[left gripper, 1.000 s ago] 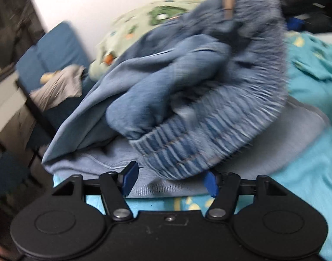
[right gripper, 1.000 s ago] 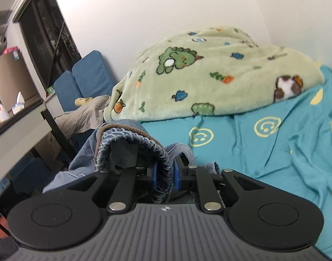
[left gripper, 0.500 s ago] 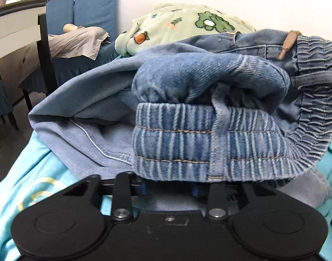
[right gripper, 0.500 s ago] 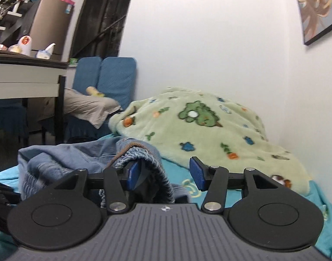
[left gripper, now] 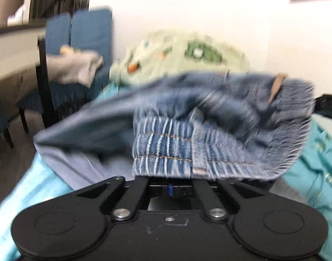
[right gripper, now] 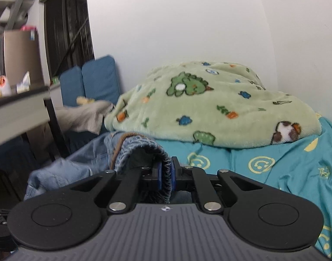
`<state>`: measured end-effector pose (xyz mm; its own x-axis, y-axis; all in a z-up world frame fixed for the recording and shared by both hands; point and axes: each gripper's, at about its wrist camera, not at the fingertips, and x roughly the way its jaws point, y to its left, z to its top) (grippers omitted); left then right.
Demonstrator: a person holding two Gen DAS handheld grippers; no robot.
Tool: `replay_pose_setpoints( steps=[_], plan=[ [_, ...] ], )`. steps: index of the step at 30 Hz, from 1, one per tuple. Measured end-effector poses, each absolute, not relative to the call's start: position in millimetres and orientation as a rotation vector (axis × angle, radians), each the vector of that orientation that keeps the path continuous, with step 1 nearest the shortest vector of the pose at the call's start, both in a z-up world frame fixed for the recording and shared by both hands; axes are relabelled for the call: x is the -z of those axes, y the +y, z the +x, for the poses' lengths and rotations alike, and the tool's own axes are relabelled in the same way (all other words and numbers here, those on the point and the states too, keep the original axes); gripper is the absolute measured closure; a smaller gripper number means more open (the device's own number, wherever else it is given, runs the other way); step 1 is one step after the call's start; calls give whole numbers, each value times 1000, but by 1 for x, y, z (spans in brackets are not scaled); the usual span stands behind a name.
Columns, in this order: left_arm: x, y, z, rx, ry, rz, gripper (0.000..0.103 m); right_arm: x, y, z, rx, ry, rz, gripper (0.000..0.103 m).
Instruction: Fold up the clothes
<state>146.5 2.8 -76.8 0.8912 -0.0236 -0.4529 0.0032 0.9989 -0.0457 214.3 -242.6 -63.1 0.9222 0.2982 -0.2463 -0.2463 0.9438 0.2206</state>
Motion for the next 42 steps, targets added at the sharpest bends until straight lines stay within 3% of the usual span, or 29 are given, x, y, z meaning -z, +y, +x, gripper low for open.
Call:
replay_pose_setpoints(
  steps=[9, 14, 18, 20, 22, 25, 29, 33, 35, 37, 42],
  plan=[
    [9, -34, 84, 222, 279, 3, 103, 14, -278, 202, -281, 189, 375, 103],
    [35, -50, 99, 243, 414, 56, 103, 7, -324, 207, -213, 190, 483, 103],
    [54, -45, 103, 207, 517, 130, 97, 29, -338, 209, -218, 256, 488, 103],
    [56, -40, 103, 190, 547, 122, 88, 44, -332, 216, -233, 321, 470, 103],
    [57, -34, 99, 175, 563, 121, 58, 62, -320, 221, -249, 379, 422, 96],
    [59, -30, 88, 151, 597, 144, 47, 90, -299, 226, -278, 480, 344, 87],
    [74, -32, 93, 116, 686, 196, 46, 112, -268, 224, -318, 540, 175, 59],
    [96, -31, 118, 43, 788, 205, 48, 109, -266, 225, -346, 506, 156, 55],
    [108, -27, 131, 8, 829, 178, 49, 103, -268, 226, -335, 441, 156, 55],
    [115, -21, 143, -12, 849, 118, 59, 99, -268, 227, -341, 389, 161, 55],
    [119, -10, 151, -54, 817, 27, 63, 92, -259, 231, -404, 318, 167, 72]
  ],
)
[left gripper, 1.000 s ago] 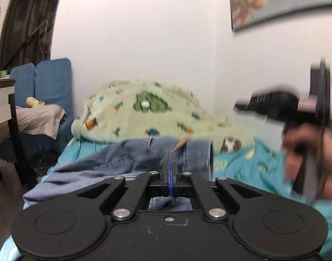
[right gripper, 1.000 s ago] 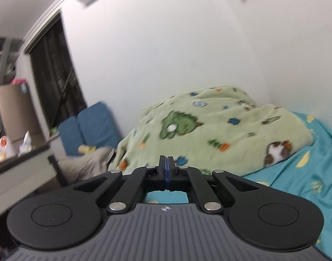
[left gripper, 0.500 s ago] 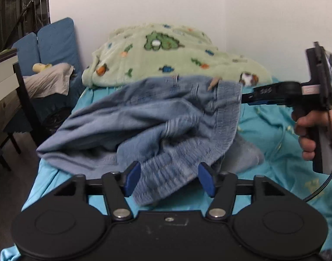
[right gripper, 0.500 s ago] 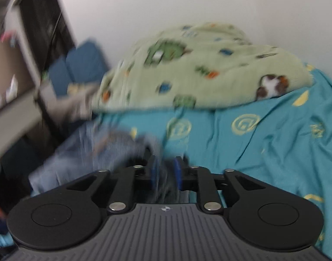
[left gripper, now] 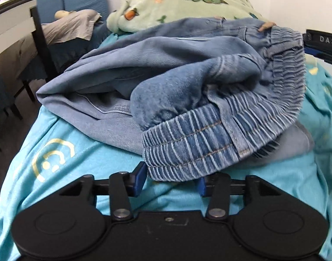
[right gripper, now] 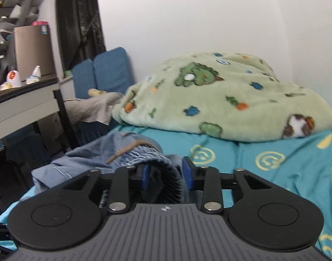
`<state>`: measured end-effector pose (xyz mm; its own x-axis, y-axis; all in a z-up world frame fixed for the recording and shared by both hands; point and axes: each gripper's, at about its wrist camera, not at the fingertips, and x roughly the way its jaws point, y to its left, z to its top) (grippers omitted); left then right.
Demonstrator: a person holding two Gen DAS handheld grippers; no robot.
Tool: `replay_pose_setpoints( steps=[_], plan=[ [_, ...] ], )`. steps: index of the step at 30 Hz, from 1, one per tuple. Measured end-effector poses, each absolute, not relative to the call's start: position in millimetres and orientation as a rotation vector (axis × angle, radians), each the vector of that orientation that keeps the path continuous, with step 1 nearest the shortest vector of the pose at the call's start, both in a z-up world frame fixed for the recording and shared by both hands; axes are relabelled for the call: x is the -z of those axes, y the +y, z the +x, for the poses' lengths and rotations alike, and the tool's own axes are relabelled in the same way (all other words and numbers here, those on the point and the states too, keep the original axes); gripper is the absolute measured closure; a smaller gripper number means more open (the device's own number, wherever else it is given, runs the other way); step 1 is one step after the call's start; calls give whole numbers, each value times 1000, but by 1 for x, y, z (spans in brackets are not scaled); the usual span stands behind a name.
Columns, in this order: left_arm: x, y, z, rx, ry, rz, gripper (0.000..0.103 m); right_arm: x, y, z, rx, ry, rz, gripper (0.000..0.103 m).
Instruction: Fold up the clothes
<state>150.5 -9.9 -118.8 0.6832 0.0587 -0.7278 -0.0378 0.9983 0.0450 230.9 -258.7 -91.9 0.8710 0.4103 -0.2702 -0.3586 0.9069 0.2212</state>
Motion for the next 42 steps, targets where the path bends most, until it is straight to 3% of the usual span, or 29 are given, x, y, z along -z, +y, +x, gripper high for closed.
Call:
replay_pose_setpoints(
  steps=[4, 8, 15, 18, 19, 25, 31, 36, 42],
  plan=[
    [110, -7, 146, -77, 740, 6, 75, 91, -251, 238, -428, 323, 190, 85],
    [105, -11, 141, -80, 689, 19, 75, 82, -254, 235, -402, 306, 231, 92],
    [120, -18, 150, -77, 748, 49, 71, 74, -267, 233, -360, 284, 353, 95],
    [119, -19, 151, -83, 734, 48, 95, 65, -262, 230, -359, 252, 329, 96],
    [113, -19, 147, -77, 703, 50, 99, 60, -261, 228, -362, 231, 321, 96],
    [47, -54, 106, 148, 480, 49, 99, 17, -280, 228, -353, 151, 321, 97],
    [15, -116, 104, 387, 402, 23, 99, -24, -336, 259, -287, 120, 302, 97],
    [32, -181, 149, 540, 407, 36, 99, -15, -413, 308, -206, 179, 320, 97],
    [94, -241, 214, 648, 483, 108, 99, 65, -475, 367, -106, 338, 262, 97]
  ],
)
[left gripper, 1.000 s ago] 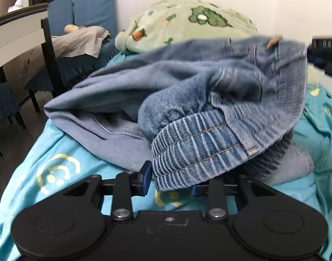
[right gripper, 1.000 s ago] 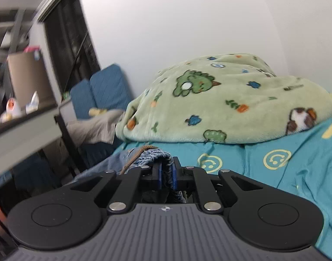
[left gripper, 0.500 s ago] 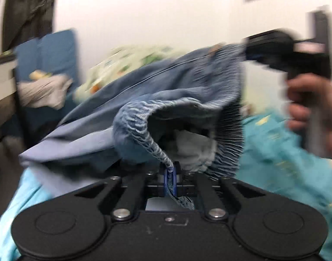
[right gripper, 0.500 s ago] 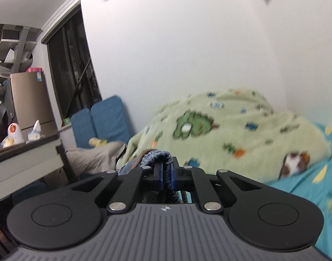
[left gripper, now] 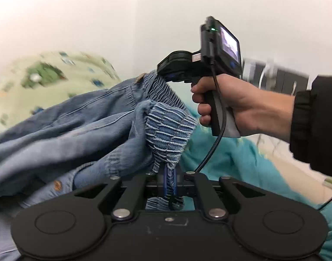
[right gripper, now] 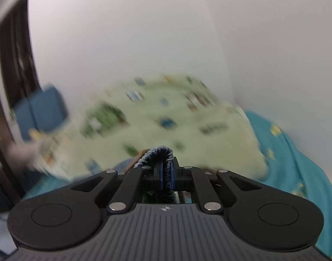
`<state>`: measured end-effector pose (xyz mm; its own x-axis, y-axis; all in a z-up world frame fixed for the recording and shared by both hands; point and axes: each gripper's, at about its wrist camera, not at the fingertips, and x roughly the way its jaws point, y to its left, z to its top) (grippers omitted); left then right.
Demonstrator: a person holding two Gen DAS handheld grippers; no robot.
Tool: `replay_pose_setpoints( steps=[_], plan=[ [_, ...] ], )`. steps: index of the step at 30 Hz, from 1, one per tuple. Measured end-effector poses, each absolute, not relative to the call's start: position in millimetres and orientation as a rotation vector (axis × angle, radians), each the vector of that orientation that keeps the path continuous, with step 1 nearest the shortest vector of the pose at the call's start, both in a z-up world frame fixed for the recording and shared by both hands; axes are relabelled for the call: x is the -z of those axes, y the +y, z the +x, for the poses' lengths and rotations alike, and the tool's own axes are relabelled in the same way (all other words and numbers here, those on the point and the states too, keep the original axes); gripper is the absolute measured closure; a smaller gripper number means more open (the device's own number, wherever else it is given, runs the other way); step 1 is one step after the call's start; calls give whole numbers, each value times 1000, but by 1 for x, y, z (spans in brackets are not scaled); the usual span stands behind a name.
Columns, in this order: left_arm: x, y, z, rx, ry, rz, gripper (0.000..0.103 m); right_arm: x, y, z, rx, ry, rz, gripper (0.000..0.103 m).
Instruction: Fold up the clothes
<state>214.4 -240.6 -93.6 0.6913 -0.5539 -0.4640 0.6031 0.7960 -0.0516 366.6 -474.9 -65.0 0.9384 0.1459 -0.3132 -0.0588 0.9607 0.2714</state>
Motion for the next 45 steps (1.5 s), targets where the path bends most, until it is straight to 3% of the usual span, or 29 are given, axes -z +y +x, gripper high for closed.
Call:
replay_pose_setpoints(
  steps=[3, 7, 9, 10, 12, 19, 27, 32, 35, 40, 45],
  plan=[
    [108, -249, 227, 666, 511, 93, 98, 116, -483, 385, -78, 434, 208, 96],
    [100, -238, 225, 699, 547, 51, 94, 142, -487, 389, -60, 461, 249, 90],
    [94, -234, 219, 721, 559, 51, 88, 136, -493, 386, -34, 464, 285, 85],
    [91, -229, 216, 733, 560, 57, 80, 130, -495, 382, -27, 467, 284, 80],
    [84, -220, 207, 753, 556, 73, 72, 116, -496, 369, -20, 464, 269, 62],
    [49, -159, 152, 708, 514, 157, 59, 58, -485, 296, -29, 410, 288, 60],
    [15, -74, 122, 452, 553, 82, 55, 22, -411, 197, -101, 423, 530, 55],
    [7, -21, 131, 266, 595, 23, 47, 51, -360, 174, -128, 543, 690, 47],
    [14, 10, 141, 184, 619, 9, 41, 80, -347, 176, -80, 632, 768, 35],
    [46, 31, 172, 115, 705, 26, 40, 141, -352, 187, -29, 714, 999, 33],
    [80, 37, 199, 38, 776, 49, 40, 168, -348, 209, -23, 753, 1014, 32]
  ],
)
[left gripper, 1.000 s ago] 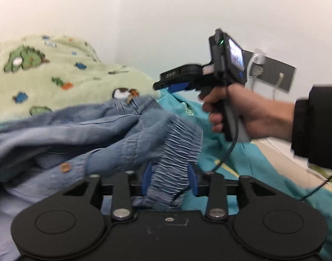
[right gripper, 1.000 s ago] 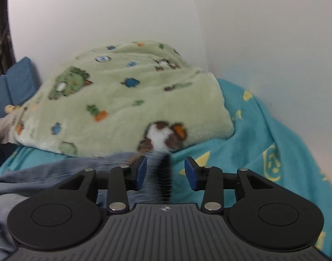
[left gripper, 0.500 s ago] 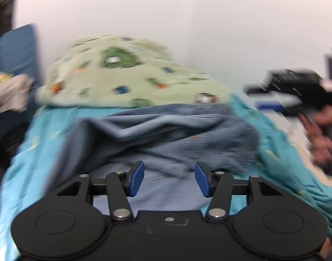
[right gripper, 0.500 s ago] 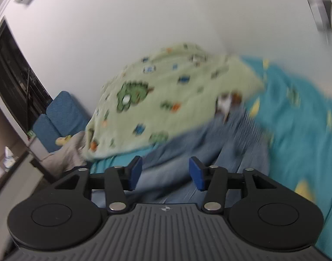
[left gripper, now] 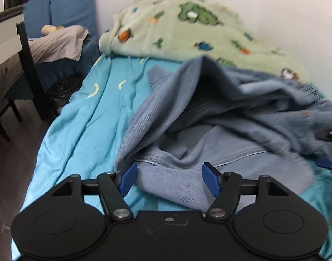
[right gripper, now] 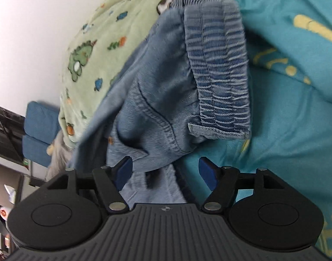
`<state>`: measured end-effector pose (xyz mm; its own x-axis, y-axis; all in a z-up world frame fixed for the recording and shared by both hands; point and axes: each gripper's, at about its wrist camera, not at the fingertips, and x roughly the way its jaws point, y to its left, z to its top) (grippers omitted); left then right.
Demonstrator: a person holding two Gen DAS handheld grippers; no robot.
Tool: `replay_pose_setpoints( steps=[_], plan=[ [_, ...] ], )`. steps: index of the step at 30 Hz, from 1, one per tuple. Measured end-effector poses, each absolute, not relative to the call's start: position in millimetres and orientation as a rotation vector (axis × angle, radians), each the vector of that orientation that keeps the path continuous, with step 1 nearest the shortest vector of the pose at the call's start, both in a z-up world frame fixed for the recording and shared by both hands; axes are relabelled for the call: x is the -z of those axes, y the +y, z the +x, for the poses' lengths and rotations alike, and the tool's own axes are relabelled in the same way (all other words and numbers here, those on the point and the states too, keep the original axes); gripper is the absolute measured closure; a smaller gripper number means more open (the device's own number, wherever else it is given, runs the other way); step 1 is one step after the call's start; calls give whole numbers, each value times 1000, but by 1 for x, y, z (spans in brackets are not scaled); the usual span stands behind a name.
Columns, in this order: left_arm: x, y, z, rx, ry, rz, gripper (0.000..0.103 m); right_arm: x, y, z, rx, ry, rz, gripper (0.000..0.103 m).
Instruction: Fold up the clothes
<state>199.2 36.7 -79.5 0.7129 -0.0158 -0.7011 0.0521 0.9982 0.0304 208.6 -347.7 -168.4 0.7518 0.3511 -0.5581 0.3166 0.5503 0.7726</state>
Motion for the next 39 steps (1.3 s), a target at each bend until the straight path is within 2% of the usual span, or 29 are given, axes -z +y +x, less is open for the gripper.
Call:
replay_pose_setpoints(
  steps=[7, 8, 9, 10, 14, 15, 18, 21, 28, 31, 36, 38, 39],
  plan=[
    [107, 42, 213, -80, 781, -3, 40, 186, -346, 234, -28, 705, 1075, 34],
    [109, 40, 212, -98, 775, -12, 40, 188, -347, 235, -21, 690, 1082, 40],
    [108, 38, 210, -114, 762, -21, 40, 190, -349, 237, -13, 676, 1087, 52],
    [107, 36, 207, -128, 747, -34, 40, 190, -350, 239, 0, 662, 1084, 59],
    [95, 29, 197, -143, 708, -36, 40, 176, -352, 241, -4, 591, 1039, 78],
    [91, 29, 194, -147, 694, -35, 40, 167, -350, 240, -8, 567, 1006, 88],
    [79, 32, 185, -169, 646, -48, 39, 139, -348, 238, -11, 487, 922, 90],
    [72, 34, 180, -191, 611, -49, 33, 120, -354, 231, 1, 418, 888, 91],
    [76, 22, 178, -153, 619, 49, 29, 93, -394, 210, 101, 282, 949, 95],
    [89, 12, 182, -134, 654, 116, 26, 103, -408, 208, 141, 301, 963, 95],
    [111, 2, 192, -129, 683, 196, 26, 146, -407, 210, 175, 444, 966, 93],
    [115, 5, 194, -132, 682, 179, 26, 156, -409, 211, 182, 486, 998, 88],
    [116, 7, 195, -136, 683, 162, 26, 160, -409, 213, 183, 507, 1012, 82]
  ],
)
